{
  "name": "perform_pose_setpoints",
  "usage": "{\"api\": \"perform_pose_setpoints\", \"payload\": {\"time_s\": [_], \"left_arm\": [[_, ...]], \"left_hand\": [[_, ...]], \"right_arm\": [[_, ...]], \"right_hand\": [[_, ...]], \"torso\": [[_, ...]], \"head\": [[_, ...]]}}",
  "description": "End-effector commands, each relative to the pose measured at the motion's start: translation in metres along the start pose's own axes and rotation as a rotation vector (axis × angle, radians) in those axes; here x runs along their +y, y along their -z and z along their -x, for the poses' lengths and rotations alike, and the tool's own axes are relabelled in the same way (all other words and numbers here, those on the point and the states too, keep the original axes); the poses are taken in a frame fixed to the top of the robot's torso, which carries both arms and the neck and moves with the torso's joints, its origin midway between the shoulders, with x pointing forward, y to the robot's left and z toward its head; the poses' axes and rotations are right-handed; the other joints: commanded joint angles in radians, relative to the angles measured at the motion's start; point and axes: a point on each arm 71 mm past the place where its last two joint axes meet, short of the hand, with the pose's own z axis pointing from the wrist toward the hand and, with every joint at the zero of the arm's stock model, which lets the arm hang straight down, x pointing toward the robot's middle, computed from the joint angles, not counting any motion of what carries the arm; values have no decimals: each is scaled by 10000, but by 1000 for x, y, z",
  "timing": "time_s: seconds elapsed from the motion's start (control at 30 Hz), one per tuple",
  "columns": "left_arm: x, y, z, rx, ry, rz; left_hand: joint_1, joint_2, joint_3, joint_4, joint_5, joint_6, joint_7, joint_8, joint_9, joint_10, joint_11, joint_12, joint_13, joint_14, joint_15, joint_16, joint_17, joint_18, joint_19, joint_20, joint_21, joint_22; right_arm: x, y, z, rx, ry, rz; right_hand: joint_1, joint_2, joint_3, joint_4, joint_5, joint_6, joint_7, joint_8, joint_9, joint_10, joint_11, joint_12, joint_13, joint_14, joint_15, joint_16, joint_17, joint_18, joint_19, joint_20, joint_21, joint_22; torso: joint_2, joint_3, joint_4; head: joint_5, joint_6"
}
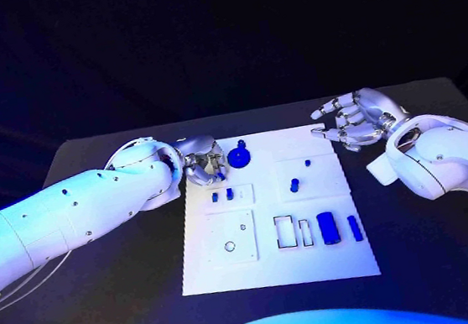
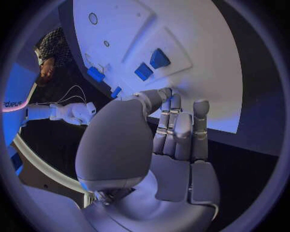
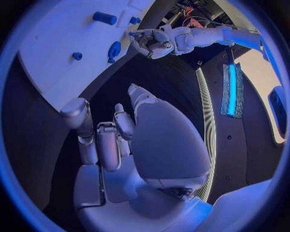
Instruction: Assemble the parts on the task board
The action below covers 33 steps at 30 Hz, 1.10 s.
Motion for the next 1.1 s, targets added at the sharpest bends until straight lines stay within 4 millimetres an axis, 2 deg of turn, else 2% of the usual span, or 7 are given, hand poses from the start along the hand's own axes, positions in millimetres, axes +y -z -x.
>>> {"api": "perform_pose_setpoints", "payload": {"time_s": [0.03,1.1], "left_arm": [[-2,-1,-4,178,165,-78],[-4,-1,-6,387,289,-15]], "left_hand": [[-107,45,0,-47,-13,70,21,-39,15,80,-17,-69,12,59,-19,31,-15,-113,61,25,65,15],[-179,43,-73,-90,-23,132,5,-118,41,323,-67,-67,123,145,-52,77,115,-125,109,14,79,54]], "right_arm": [[1,0,-1,84,23,99],[-1,0,-1,89,23,39]], "right_hand": [[-22,105,40,1,30,39,-20,68,-7,22,-49,28,-12,557,44,-10,870,201,34,-18,-47,-1],[-22,105,40,1,30,39,-20,68,-7,22,-49,28,-12,557,44,-10,870,201,34,-18,-47,-1]], "torso": [[1,2,-6],[8,1,2]], "head": [[-42,-5],[-66,-49]]}}
